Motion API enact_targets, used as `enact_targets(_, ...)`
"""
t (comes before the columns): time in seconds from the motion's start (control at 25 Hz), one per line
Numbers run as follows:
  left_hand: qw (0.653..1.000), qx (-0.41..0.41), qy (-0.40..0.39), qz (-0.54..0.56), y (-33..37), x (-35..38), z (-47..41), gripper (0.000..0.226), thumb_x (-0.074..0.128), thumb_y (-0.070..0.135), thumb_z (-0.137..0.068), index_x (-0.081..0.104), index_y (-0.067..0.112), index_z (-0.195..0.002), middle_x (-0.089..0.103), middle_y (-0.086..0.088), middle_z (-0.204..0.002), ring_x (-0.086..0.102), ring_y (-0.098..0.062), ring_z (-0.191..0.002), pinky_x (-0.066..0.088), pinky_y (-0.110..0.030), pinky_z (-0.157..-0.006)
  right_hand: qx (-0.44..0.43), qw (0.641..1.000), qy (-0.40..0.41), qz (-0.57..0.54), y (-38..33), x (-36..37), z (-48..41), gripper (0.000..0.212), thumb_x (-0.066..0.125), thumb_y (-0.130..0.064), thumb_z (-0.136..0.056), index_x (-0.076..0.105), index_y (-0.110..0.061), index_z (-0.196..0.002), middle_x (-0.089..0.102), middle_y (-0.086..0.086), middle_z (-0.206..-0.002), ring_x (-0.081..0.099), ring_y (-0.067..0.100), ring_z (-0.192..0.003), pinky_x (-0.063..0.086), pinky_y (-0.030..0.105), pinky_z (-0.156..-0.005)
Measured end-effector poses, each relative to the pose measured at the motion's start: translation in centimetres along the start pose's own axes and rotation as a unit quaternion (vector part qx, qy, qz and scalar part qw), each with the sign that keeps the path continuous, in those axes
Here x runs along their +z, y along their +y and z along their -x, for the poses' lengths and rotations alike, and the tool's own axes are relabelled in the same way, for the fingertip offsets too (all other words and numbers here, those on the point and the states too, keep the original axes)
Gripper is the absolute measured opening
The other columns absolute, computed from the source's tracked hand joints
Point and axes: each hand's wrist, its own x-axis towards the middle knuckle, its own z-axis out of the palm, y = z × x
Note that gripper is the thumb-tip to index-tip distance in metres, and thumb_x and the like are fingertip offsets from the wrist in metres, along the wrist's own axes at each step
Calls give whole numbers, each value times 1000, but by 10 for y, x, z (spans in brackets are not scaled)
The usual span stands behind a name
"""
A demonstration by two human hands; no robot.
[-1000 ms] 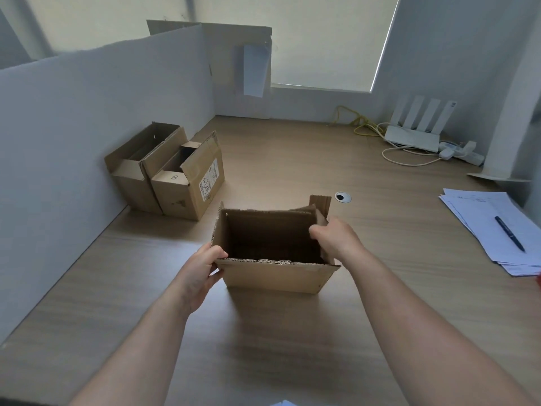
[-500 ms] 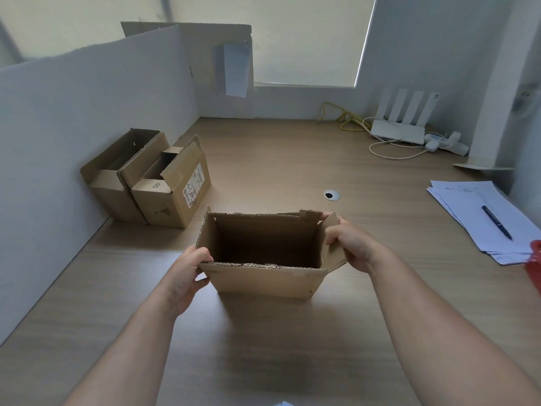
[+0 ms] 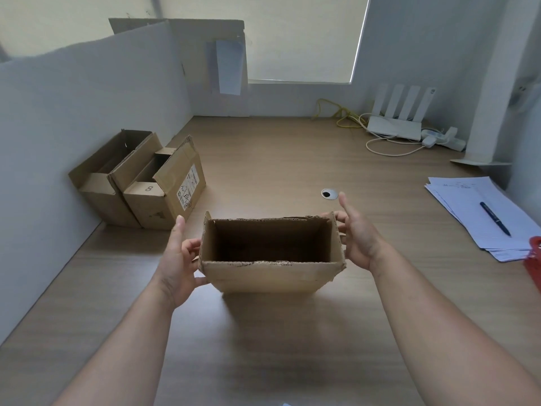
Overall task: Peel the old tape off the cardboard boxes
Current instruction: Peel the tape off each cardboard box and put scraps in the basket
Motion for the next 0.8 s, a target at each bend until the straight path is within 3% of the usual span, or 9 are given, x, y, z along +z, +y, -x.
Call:
enact_targets(0.08,999,5,-13,34,3,1,-1,89,32,82,-79,61,9,-121,65,-10,-119,56,-29,-118,45,-52,-96,-28,995,38,-86,-4,-4,-3,60,40,-69,-86,65,-15,-94,54,4,-85,50,16,-74,45,32,-61)
enact_targets(0.16,998,-2,-40,41,7,6,0,88,31,82,-80,66,10,-114,70,-12,-110,65,-29,-106,51,-44,-87,-6,983,76,-166,-8,-7,-3,55,47,-58,-89,59,-7,-106,55,9,-94,54,17,-77,49,31,-64)
enact_targets(0.28,998,-18,-62,-13,8,16,3,62,43,69,-86,74,17,-100,73,-10,-92,71,-23,-74,55,-30,-58,55,996,55,-41,-7,-8,2,45,57,-55,-85,62,-11,-93,56,2,-73,51,10,-56,46,22,-50)
enact_targets(0.36,998,-5,-40,-48,5,19,2,41,51,54,-91,65,23,-113,71,-8,-98,68,-22,-72,54,-29,-53,48,998,33,34,-3,-9,4,41,58,-59,-81,66,-19,-85,61,-5,-68,54,9,-58,46,24,-56)
enact_targets(0.48,997,49,-16,-63,7,19,1,23,52,34,-95,53,35,-118,69,-2,-102,66,-18,-81,54,-32,-60,21,999,24,-10,0,-11,9,35,60,-53,-82,67,-22,-96,67,-6,-76,60,9,-65,48,27,-59)
enact_targets(0.64,990,102,-43,-88,5,21,2,46,43,3,-91,50,30,-127,66,3,-118,57,-20,-111,45,-40,-82,-30,994,45,-97,6,-5,10,20,63,-31,-86,62,-13,-95,69,2,-76,62,14,-68,51,32,-61)
enact_targets(0.72,987,115,-53,-97,2,21,2,38,41,10,-94,58,27,-124,68,0,-115,57,-20,-113,47,-41,-86,-65,992,41,-100,7,-1,10,16,63,-23,-85,65,-12,-96,69,1,-83,62,15,-78,50,33,-69)
enact_targets(0.8,988,116,-57,-81,-2,19,3,28,42,30,-99,65,31,-115,69,1,-113,57,-18,-114,47,-45,-91,-83,993,38,-76,5,2,12,11,63,-24,-85,67,-17,-94,69,-3,-87,61,16,-89,48,39,-82)
